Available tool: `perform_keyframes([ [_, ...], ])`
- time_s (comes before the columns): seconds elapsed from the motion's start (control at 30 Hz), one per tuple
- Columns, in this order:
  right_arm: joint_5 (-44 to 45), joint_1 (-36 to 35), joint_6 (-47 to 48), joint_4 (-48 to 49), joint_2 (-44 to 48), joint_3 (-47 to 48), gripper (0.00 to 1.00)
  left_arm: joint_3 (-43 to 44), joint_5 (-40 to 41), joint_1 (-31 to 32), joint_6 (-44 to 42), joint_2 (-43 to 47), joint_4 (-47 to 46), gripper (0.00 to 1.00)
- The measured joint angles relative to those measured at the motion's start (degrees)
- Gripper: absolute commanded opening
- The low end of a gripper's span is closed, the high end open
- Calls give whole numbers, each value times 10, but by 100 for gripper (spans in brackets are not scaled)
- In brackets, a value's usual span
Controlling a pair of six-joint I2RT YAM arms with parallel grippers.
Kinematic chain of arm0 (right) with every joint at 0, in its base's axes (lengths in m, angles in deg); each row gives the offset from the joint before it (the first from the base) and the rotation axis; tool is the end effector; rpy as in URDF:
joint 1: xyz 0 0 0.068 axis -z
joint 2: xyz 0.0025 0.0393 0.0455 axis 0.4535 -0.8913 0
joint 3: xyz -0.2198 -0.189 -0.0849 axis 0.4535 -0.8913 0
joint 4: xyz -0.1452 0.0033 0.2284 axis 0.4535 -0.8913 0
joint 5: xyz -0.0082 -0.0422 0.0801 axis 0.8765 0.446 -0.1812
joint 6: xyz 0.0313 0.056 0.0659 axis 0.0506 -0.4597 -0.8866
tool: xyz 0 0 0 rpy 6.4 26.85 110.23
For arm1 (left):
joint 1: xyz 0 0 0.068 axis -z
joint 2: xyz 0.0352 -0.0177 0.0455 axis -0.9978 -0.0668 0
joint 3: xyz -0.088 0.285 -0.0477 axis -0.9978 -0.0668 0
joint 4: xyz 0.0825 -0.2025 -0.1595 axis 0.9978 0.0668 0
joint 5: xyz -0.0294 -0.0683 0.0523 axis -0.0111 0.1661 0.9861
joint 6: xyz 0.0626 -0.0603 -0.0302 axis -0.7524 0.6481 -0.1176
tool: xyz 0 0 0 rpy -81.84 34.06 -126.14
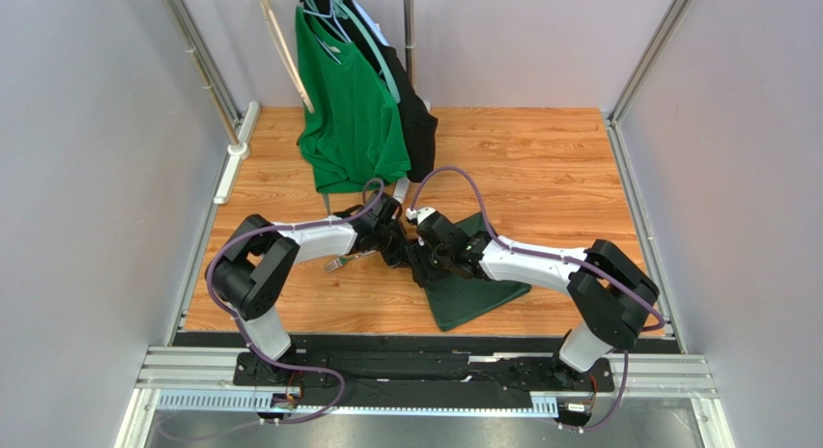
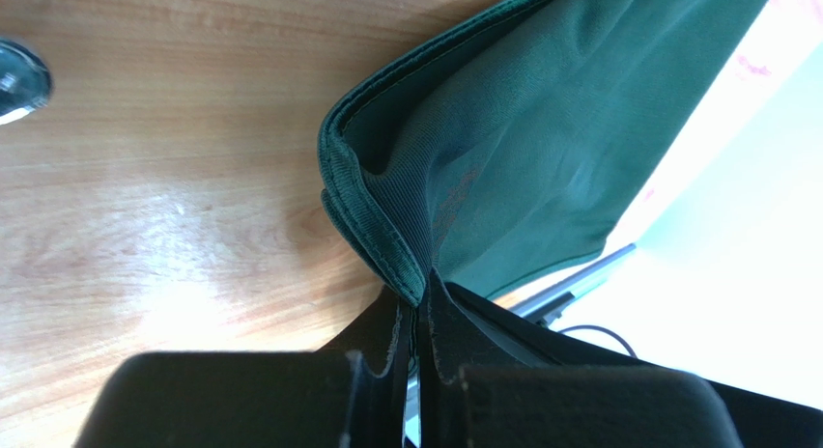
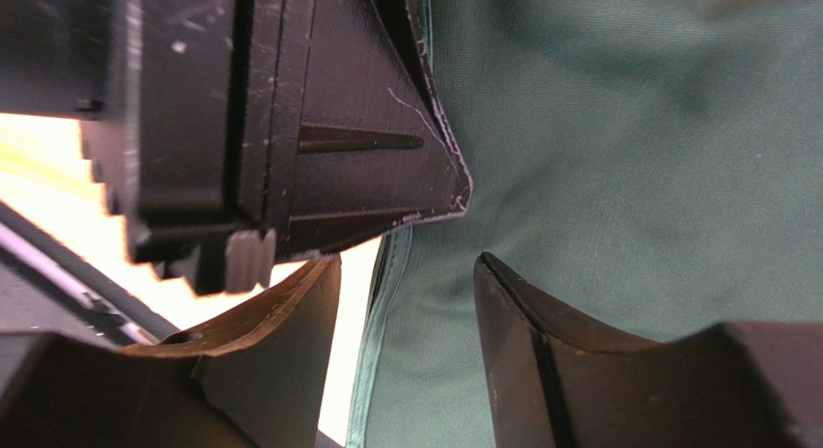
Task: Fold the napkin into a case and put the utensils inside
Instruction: Pick up the lower triangle-folded napkin from the center of the board.
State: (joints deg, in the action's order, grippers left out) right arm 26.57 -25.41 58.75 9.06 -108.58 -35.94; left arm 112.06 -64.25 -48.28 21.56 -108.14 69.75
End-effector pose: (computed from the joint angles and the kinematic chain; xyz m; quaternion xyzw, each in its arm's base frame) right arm 0.2171 0.2794 0.1661 -0.2594 0.9202 0.1681 0.2403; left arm 0.2734 -0.2472 0.1329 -0.2177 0.9193 -0.3255 0.0381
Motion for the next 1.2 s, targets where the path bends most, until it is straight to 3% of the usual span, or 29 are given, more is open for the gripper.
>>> perform_keyframes([
  [0.13,18,-14,6,-9,-4,1,47,0,-6,0,8,4,0,0],
  [0.5,68,-46,7,-38,-25,22,36,0,-9,-1,17,8,1,0],
  [0.6,82,-47,5,-46,-27,22,25,0,-11,-1,18,8,1,0],
  [0.63,84,-47,5,-48,-28,22,7,0,-12,-1,20,8,0,0],
  [0.67,88,-47,5,-51,-28,23,0,0,-12,-1,20,8,0,0],
  [0.73,92,-47,2,-53,-28,25,0,0,-11,-2,21,8,0,2],
  [0.77,91,-47,2,-54,-29,26,0,-1,-10,-2,18,8,0,13],
  [0.87,66,-36,3,-51,-26,24,0,0,-5,-3,1,8,-1,33],
  [0.93,11,-3,3,-36,-13,11,0,0,6,-3,-26,8,1,38],
  [0.97,-15,18,2,-28,-4,2,0,0,13,-2,-40,8,3,53],
  [1.03,-66,69,3,-11,12,-18,0,4,23,-1,-66,8,7,64],
  [1.2,-210,176,5,37,28,-68,0,29,66,9,-124,19,31,67],
])
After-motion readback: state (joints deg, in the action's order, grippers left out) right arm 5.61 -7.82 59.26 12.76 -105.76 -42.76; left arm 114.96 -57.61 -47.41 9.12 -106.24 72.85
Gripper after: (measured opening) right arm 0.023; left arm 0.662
